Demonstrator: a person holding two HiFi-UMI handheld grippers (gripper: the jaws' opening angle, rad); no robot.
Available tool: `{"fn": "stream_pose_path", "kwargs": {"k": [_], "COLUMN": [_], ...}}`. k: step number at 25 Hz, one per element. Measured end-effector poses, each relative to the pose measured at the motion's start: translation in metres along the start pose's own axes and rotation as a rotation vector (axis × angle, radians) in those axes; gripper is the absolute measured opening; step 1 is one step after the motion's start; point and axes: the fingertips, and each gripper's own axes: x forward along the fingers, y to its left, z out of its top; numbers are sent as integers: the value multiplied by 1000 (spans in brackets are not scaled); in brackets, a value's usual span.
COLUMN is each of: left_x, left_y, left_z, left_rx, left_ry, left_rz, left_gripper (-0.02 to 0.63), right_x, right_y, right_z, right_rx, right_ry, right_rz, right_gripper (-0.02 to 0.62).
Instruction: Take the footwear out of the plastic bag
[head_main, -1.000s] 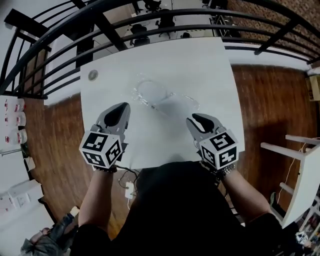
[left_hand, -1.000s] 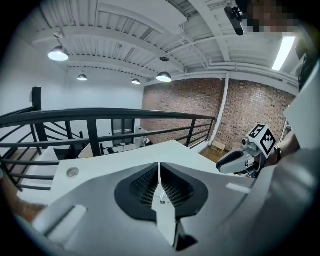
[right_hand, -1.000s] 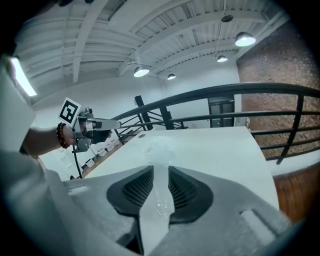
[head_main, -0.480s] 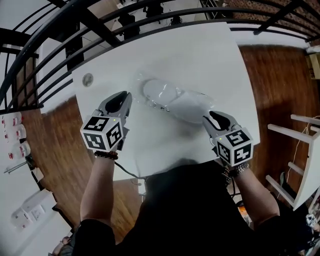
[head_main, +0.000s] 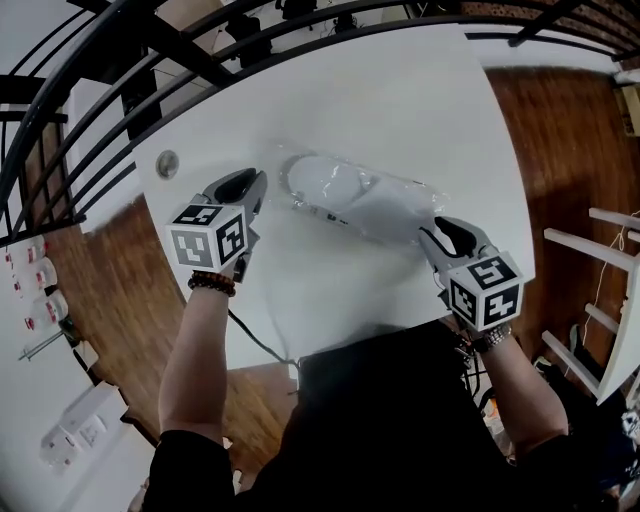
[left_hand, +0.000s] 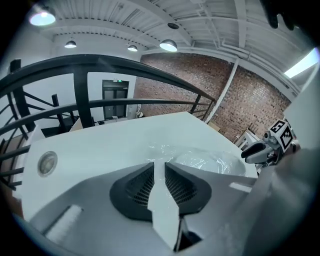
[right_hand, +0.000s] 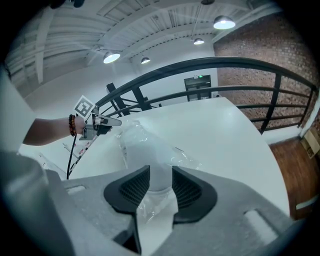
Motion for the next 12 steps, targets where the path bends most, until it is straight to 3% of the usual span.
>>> {"fn": "stream_pose_path", "kwargs": {"k": [6, 12], "left_x": [22, 24], "left_y": [-4, -24], "left_z": [-17, -22], "left_rx": [5, 8], "left_ry": [69, 81], "left_rz": [-56, -156], "left_gripper": [110, 132], "right_x": [10, 11], "right_y": [-6, -13], "right_z": [-8, -7], "right_rx": [23, 9], "right_ry": [26, 30], "right_rz": [7, 6], "right_gripper": [127, 126]}}
